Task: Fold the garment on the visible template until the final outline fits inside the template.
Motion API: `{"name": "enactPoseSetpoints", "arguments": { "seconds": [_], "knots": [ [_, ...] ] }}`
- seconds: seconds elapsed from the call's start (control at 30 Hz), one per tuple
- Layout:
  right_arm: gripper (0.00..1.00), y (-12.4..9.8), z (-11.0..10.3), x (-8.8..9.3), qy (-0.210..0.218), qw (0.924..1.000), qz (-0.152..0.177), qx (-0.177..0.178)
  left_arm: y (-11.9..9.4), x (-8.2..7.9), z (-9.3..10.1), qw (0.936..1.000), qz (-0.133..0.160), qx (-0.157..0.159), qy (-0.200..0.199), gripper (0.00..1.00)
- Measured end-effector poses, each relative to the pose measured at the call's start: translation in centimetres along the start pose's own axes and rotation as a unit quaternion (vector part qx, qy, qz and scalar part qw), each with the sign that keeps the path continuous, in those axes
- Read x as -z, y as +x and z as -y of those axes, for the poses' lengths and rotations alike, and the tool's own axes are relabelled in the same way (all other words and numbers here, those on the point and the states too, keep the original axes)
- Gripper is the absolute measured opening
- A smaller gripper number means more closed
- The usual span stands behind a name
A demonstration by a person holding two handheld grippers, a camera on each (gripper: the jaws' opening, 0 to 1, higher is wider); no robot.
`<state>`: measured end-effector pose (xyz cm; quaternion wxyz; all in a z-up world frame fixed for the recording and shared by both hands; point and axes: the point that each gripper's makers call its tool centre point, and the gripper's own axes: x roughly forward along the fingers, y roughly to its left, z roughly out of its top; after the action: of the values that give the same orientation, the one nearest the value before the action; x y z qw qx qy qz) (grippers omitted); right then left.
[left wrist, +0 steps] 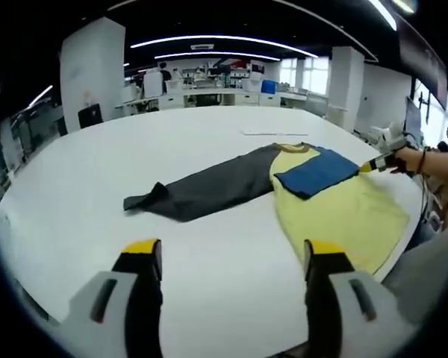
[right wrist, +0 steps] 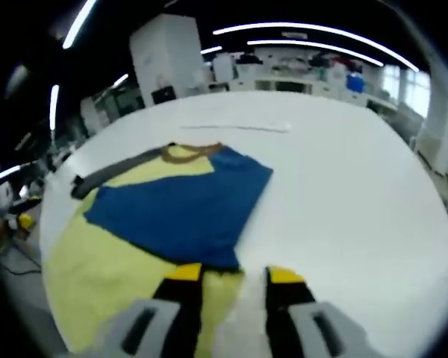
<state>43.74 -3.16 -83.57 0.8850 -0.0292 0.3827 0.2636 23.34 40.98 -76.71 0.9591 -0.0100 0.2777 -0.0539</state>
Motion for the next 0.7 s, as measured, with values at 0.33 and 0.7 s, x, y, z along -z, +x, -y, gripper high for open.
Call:
{"name": "enactPoseSetpoints", "arguments": {
  "seconds": [0.33,0.7],
  "knots": [
    [0.83,-2.3,-2.0,-1.6,-0.019,0.9982,0.035,-0.046,0.8,-0.5,-2.0,0.9993,0.006,-0.012,-0.036,0.73],
    [0.99,-5.7,-5.4,-2.2,-0.065,0.9932,0.042,-0.088,2.3,-1.1,-5.0,0.9977,0.006,-0.031,-0.06,0.68]
  ]
}}
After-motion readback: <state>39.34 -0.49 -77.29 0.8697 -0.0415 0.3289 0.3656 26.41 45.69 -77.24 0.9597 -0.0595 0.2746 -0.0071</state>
